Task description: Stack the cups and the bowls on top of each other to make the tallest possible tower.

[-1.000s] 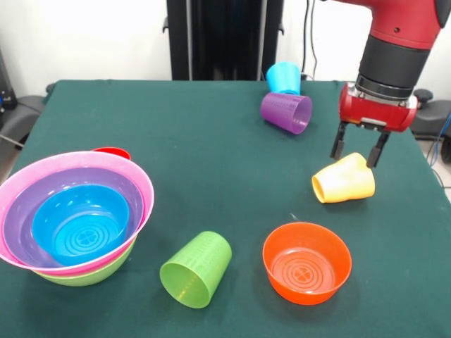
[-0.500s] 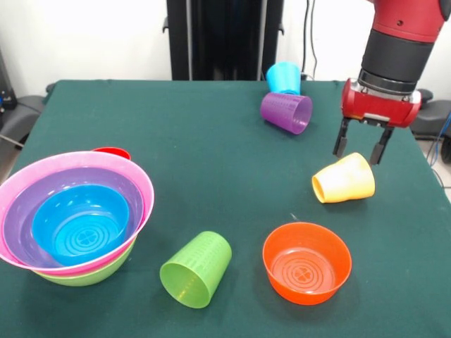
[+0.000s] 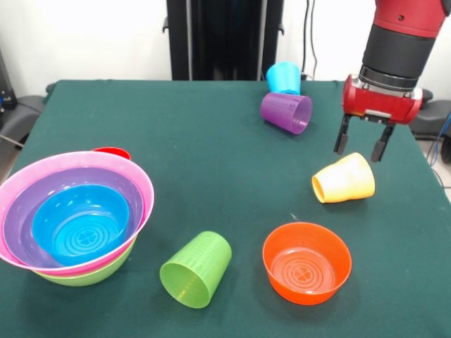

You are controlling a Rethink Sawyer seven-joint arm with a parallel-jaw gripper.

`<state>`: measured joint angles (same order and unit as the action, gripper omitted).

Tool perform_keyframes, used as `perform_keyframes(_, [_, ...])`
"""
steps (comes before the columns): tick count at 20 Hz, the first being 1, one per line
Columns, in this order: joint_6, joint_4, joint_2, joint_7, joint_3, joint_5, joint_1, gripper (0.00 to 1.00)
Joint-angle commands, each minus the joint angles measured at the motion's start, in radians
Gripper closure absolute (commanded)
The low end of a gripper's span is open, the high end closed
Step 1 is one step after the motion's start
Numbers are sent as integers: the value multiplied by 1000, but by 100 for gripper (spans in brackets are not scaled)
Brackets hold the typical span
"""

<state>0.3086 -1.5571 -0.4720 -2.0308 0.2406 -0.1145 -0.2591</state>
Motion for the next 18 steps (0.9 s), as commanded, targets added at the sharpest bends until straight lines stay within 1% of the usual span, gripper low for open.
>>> perform_keyframes(1, [36,-29,58,-104,-77,19,1,0])
perform_keyframes(10, [-27,2,120,-122,-76,14,-7,0])
perform_keyframes(18, [-44,24,146,-128,-75,7,-11,0])
